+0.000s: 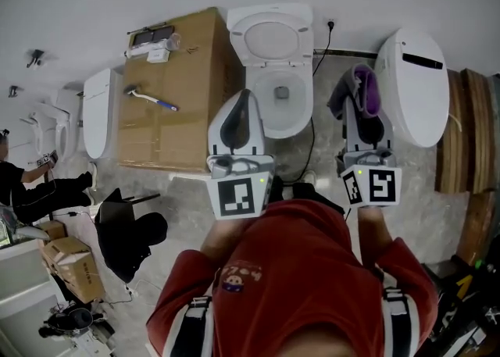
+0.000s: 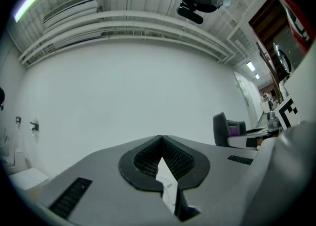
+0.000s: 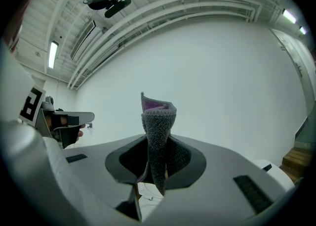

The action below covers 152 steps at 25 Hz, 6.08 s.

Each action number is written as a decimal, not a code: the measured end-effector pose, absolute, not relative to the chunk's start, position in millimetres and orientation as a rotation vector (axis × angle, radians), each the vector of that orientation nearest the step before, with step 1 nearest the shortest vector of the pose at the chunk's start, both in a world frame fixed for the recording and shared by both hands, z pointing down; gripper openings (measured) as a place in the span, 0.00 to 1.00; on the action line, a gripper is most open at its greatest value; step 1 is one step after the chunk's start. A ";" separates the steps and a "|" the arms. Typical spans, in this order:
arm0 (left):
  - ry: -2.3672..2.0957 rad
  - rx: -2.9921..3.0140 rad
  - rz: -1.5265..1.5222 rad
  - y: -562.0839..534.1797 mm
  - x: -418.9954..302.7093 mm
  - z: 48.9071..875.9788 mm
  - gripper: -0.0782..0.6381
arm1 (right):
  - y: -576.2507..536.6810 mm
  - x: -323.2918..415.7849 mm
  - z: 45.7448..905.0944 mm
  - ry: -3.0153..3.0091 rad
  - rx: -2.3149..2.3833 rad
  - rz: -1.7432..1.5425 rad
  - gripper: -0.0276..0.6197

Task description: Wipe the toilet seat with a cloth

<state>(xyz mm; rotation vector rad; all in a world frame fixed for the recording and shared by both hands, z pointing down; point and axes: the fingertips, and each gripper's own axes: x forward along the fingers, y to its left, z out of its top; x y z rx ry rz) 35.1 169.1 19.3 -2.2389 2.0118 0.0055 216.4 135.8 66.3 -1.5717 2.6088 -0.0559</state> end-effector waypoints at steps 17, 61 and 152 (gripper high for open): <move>1.947 -2.333 0.071 40.3 -90.7 48.1 0.13 | 22.6 92.7 80.7 2.629 -1.735 -0.011 0.14; 2.058 -2.459 -0.195 -60.1 -76.7 536.9 0.13 | -140.9 112.0 623.2 2.787 -2.032 -0.261 0.14; 2.216 -2.335 -0.088 -28.7 -131.7 414.7 0.13 | -195.6 -63.9 308.6 2.947 -1.453 0.200 0.14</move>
